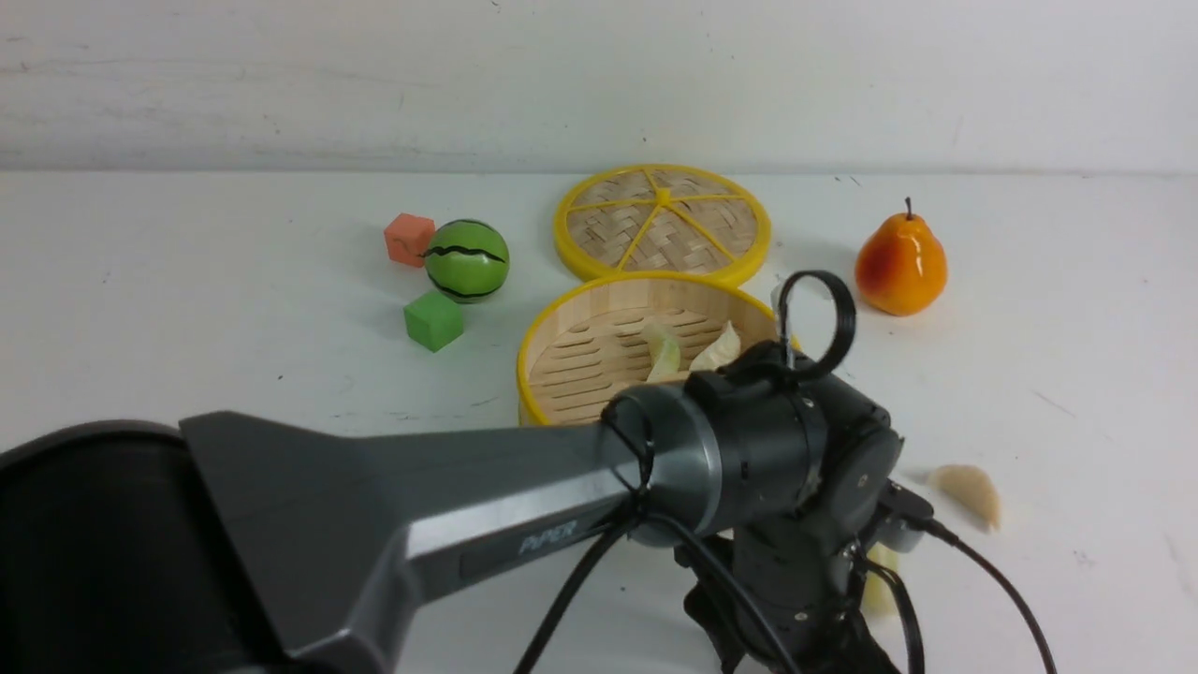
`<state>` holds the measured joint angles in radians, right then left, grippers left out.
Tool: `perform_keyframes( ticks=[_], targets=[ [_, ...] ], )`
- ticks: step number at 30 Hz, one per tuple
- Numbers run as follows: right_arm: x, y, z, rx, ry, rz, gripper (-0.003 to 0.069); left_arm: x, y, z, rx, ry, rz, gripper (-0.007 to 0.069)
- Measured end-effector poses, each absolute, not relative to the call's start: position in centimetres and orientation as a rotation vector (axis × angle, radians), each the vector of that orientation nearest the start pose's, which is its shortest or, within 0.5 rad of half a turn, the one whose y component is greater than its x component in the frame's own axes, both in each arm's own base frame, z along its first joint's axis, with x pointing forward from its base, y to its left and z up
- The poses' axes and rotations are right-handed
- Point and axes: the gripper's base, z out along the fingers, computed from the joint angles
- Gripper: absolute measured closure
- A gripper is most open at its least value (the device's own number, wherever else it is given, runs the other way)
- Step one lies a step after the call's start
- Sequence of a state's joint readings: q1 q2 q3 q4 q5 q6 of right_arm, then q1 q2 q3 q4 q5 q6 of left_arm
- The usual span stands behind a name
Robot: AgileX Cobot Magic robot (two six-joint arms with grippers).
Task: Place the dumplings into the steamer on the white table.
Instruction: 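Reach for and grasp a dumpling on the table with the left gripper, then place the dumpling into the bamboo steamer basket with the left gripper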
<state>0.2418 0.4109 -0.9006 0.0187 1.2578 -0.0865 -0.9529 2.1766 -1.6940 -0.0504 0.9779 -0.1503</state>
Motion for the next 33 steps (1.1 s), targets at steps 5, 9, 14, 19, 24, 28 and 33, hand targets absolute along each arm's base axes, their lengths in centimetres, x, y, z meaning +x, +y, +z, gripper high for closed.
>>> perform_keyframes(
  ticks=[5,9,14,19,24,28,33],
  targets=[
    [2.4,0.9,36.9,-0.428,2.214,0.133,0.0501,25.8,-36.9,16.8,1.131,2.77,-0.208,0.0272],
    [2.4,0.8,36.9,-0.448,2.21,0.131,0.0497,25.5,-36.6,18.2,1.129,2.762,-0.216,0.0395],
    [2.4,0.8,36.9,-0.448,2.21,0.122,0.0491,26.4,-35.5,24.9,1.034,2.619,-0.242,0.0393],
    [2.4,0.8,36.9,-0.448,2.206,0.122,0.0492,30.6,-32.5,30.8,0.731,2.553,-0.289,0.0393],
    [2.5,0.8,37.0,-0.446,2.198,0.123,0.0491,35.2,-28.6,31.2,0.499,2.595,-0.296,0.0393],
    [2.5,0.9,37.1,-0.452,2.183,0.141,0.0489,38.4,-26.5,29.2,0.395,2.609,-0.275,0.0393],
    [2.7,1.1,36.8,-0.474,2.177,0.153,0.0481,41.1,-26.0,25.6,0.33,2.614,-0.272,0.0393]
  ],
)
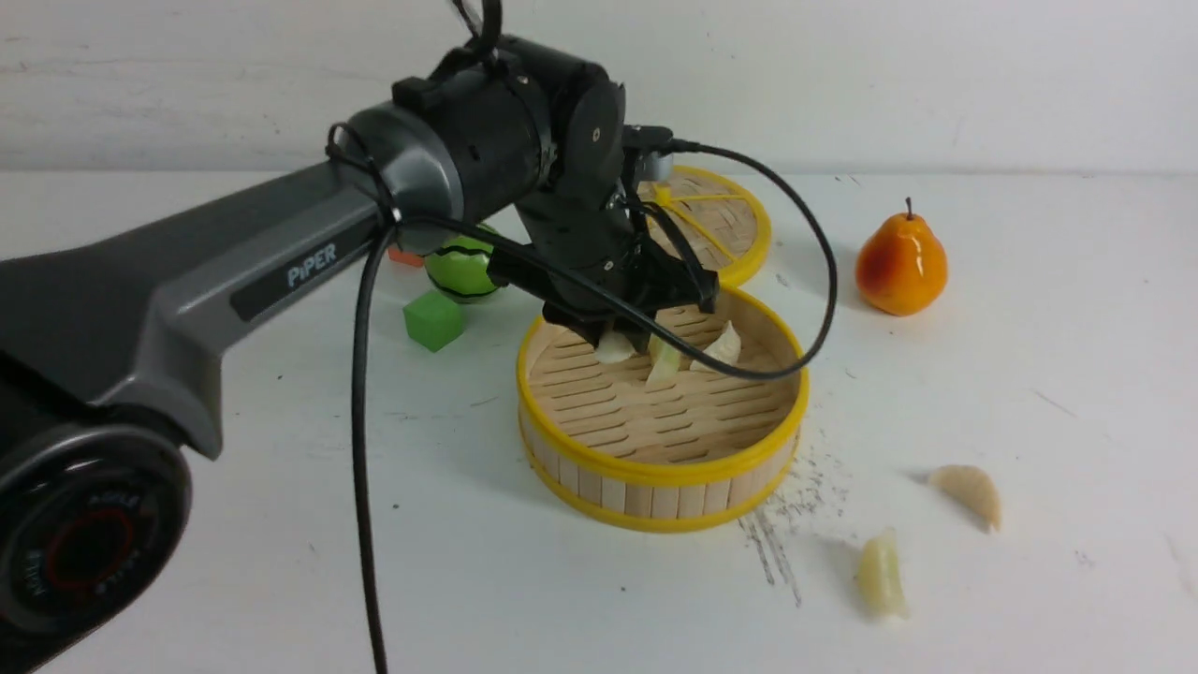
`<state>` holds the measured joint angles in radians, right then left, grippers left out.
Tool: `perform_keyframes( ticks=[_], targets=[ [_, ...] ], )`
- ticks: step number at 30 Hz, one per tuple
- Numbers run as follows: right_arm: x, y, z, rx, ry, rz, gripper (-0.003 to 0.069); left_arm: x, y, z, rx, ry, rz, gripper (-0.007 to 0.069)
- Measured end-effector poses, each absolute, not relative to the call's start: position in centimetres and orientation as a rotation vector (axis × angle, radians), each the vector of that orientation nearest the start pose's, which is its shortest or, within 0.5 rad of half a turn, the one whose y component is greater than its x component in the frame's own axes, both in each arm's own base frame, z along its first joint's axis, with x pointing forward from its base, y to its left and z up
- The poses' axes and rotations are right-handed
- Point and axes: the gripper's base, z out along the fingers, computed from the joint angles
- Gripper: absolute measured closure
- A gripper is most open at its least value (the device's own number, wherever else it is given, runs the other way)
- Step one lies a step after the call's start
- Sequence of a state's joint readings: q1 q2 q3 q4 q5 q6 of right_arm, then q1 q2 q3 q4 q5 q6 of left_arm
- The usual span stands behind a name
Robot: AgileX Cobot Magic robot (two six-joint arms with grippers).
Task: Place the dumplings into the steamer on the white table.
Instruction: 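Place the dumpling into the bamboo steamer basket with the left gripper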
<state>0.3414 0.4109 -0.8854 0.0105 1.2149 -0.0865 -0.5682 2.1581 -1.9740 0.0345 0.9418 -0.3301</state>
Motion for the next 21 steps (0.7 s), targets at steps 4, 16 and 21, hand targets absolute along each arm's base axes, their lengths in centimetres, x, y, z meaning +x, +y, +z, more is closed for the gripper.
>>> perform_keyframes(
  ticks=[4,16,21],
  targets=[
    [3.3,1.3,35.1,-0.495,2.231,0.15,0.0479,42.2,-25.9,23.3,0.267,2.633,-0.264,0.0393],
    [4.1,1.7,32.9,-0.504,2.268,0.153,0.0471,43.3,-25.6,20.3,0.219,2.661,-0.157,0.0241],
    [4.5,2.1,33.1,-0.49,2.294,0.202,0.0491,42.8,-24.9,23.0,0.243,2.695,-0.062,0.0174]
  ],
)
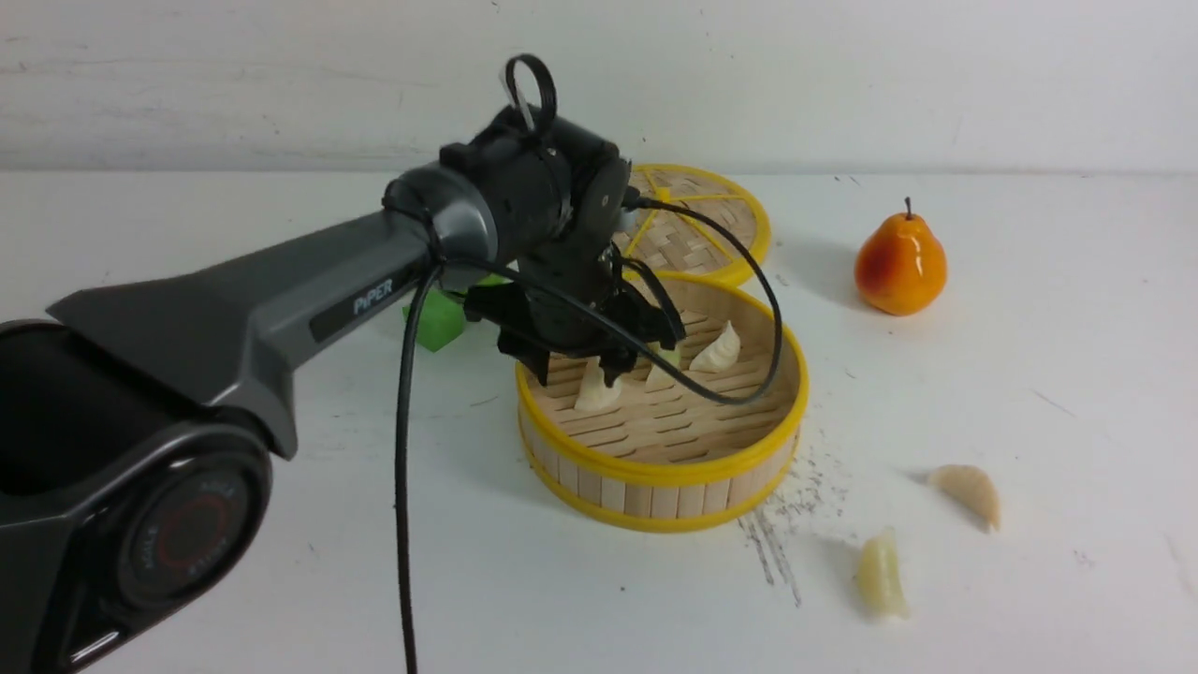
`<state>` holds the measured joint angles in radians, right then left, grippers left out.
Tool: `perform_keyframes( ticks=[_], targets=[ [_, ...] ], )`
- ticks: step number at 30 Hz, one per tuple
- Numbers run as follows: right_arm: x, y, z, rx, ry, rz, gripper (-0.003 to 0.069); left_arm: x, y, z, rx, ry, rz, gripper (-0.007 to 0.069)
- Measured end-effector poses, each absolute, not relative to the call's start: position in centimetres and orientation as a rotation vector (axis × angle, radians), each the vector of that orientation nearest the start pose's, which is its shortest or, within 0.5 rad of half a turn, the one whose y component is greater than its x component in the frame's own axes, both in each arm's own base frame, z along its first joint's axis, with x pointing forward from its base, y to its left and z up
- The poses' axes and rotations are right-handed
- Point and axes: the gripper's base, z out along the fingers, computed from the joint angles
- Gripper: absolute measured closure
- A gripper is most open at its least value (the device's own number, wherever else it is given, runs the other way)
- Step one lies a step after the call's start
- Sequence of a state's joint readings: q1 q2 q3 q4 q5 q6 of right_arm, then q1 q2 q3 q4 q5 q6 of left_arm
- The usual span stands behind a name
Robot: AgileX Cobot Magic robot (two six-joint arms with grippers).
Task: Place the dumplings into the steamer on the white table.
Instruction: 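Place the dumpling into the bamboo steamer basket with the left gripper, then reach for and grasp a dumpling lying on the table beside the steamer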
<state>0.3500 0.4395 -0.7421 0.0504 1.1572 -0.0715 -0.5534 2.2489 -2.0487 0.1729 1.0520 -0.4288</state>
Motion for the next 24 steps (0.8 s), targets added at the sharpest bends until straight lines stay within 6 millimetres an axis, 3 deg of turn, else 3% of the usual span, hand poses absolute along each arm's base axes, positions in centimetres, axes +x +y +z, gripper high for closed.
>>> perform_keyframes(
  ticks=[2,3,4,5,8,11,12,14,17,19,24],
  targets=[
    [5.4,2.6,33.6,-0.491,2.321,0.23,0.0533,41.9,-24.1,26.7,0.319,2.684,-0.008,0.0185],
    [5.7,2.8,33.8,-0.492,2.33,0.235,0.0547,41.7,-23.9,27.5,0.342,2.677,0.002,0.0191],
    [6.6,3.2,34.2,-0.495,2.352,0.247,0.0585,40.8,-23.2,30.7,0.39,2.619,0.003,0.023],
    [7.0,3.4,34.4,-0.498,2.361,0.25,0.0601,40.4,-22.9,31.9,0.406,2.594,0.002,0.0244],
    [10.0,4.6,35.3,-0.515,2.407,0.265,0.0675,37.3,-21.0,38.4,0.424,2.47,-0.03,0.0393],
    [12.3,5.6,35.6,-0.525,2.452,0.267,0.0679,34.2,-19.2,42.3,0.414,2.406,-0.077,0.051],
    [14.0,6.2,35.6,-0.53,2.489,0.268,0.0679,31.4,-17.8,44.6,0.406,2.372,-0.135,0.0591],
    [15.7,6.9,35.1,-0.541,2.538,0.268,0.0678,28.9,-16.6,45.7,0.413,2.363,-0.187,0.0638],
    [18.2,8.3,34.1,-0.587,2.605,0.278,0.0673,24.6,-14.6,45.8,0.448,2.385,-0.249,0.0638],
    [19.7,9.5,33.1,-0.639,2.614,0.278,0.0669,21.7,-13.0,44.3,0.469,2.414,-0.266,0.0638],
    [23.4,11.7,30.0,-0.631,2.624,0.268,0.0662,17.5,-10.4,40.4,0.463,2.364,-0.283,0.0638]
  ],
)
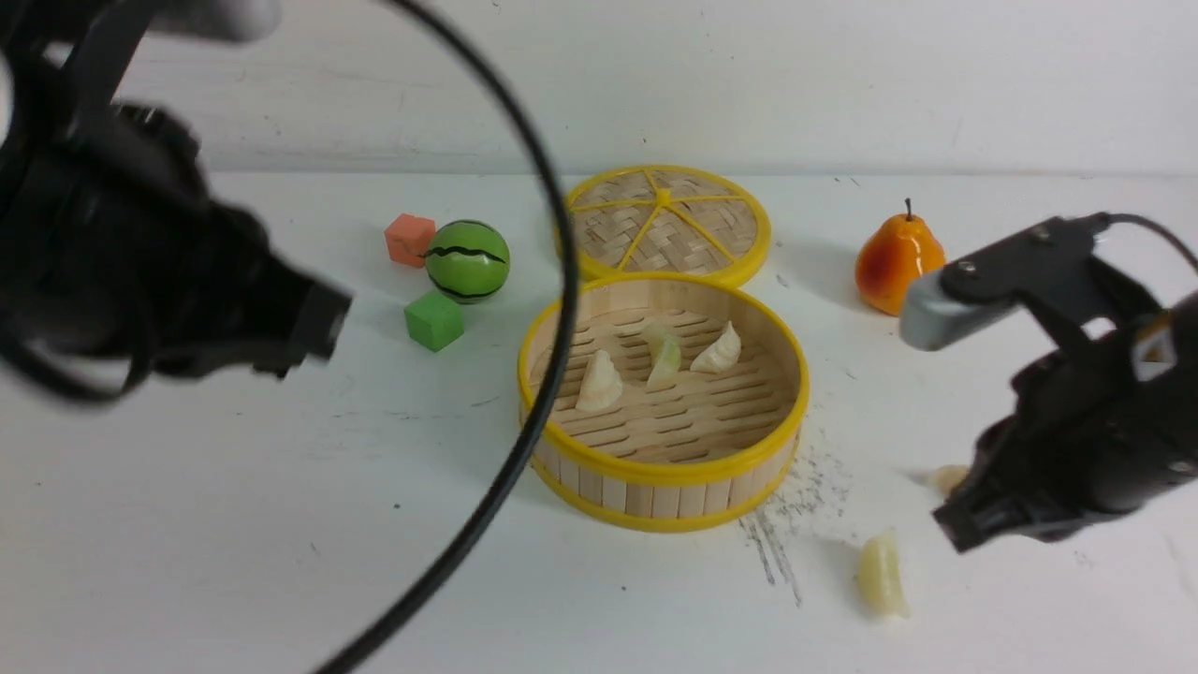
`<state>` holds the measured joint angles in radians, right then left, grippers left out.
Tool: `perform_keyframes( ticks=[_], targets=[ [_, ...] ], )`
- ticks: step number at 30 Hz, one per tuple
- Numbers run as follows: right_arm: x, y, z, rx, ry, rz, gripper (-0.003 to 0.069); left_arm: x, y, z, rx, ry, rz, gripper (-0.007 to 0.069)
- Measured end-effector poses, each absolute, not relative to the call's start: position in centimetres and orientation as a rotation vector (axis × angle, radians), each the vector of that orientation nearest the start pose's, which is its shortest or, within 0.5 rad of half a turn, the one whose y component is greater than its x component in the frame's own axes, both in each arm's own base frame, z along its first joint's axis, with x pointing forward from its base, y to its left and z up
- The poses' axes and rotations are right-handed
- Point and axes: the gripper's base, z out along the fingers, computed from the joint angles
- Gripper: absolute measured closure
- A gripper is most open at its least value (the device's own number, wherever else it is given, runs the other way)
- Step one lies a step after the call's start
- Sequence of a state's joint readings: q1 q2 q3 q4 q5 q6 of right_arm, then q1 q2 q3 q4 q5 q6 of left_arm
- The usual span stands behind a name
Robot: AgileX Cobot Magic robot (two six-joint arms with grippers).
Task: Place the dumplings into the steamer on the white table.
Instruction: 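Reach for and grasp a dumpling lying on the table beside the steamer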
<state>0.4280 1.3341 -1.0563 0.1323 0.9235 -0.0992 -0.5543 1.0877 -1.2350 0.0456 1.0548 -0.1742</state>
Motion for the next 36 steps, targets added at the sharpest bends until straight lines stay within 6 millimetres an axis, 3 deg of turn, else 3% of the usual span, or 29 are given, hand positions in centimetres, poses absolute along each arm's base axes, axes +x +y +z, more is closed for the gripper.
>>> perform_keyframes(
  ticks=[5,9,11,13,16,18,21,24,27,29,30,33,36],
  targets=[
    [26.4,12.9,26.1,-0.565,2.697,0.247,0.0627,13.8,-8.1,36.6,0.389,2.368,-0.315,0.0638],
    [27.7,13.5,23.7,-0.548,2.746,0.233,0.0529,12.2,-7.1,35.1,0.347,2.392,-0.326,0.0638],
    [28.6,13.8,21.8,-0.508,2.789,0.224,0.0392,11.5,-6.7,34.2,0.342,2.422,-0.318,0.0638],
    [28.9,13.9,21.0,-0.48,2.804,0.219,0.0333,11.3,-6.5,34.0,0.342,2.438,-0.311,0.0638],
    [30.0,14.1,18.6,-0.421,2.835,0.17,0.0186,11.0,-6.3,33.5,0.346,2.485,-0.29,0.0638],
    [30.4,14.1,17.6,-0.384,2.845,0.146,0.0152,10.9,-6.3,33.4,0.347,2.494,-0.286,0.0638],
    [30.9,14.0,16.2,-0.355,2.863,0.098,0.0143,10.9,-6.3,33.3,0.348,2.501,-0.282,0.0638],
    [31.3,14.0,16.0,-0.336,2.856,0.073,0.0182,10.9,-6.3,33.3,0.348,2.504,-0.281,0.0638],
    [31.4,13.9,15.9,-0.346,2.852,0.052,0.0292,10.8,-6.3,33.3,0.349,2.507,-0.28,0.0638],
    [31.3,13.8,16.0,-0.356,2.857,0.035,0.0408,10.9,-6.2,33.3,0.349,2.506,-0.276,0.0638],
    [31.3,13.8,16.2,-0.36,2.863,0.025,0.0419,10.9,-6.2,33.3,0.35,2.504,-0.269,0.0638],
    [31.2,13.9,17.9,-0.393,2.877,-0.005,0.0409,11.0,-6.1,33.3,0.353,2.499,-0.25,0.0638],
    [31.7,15.3,21.9,-0.453,2.795,0.017,0.0409,11.0,-6.0,33.3,0.355,2.496,-0.237,0.0638]
  ],
)
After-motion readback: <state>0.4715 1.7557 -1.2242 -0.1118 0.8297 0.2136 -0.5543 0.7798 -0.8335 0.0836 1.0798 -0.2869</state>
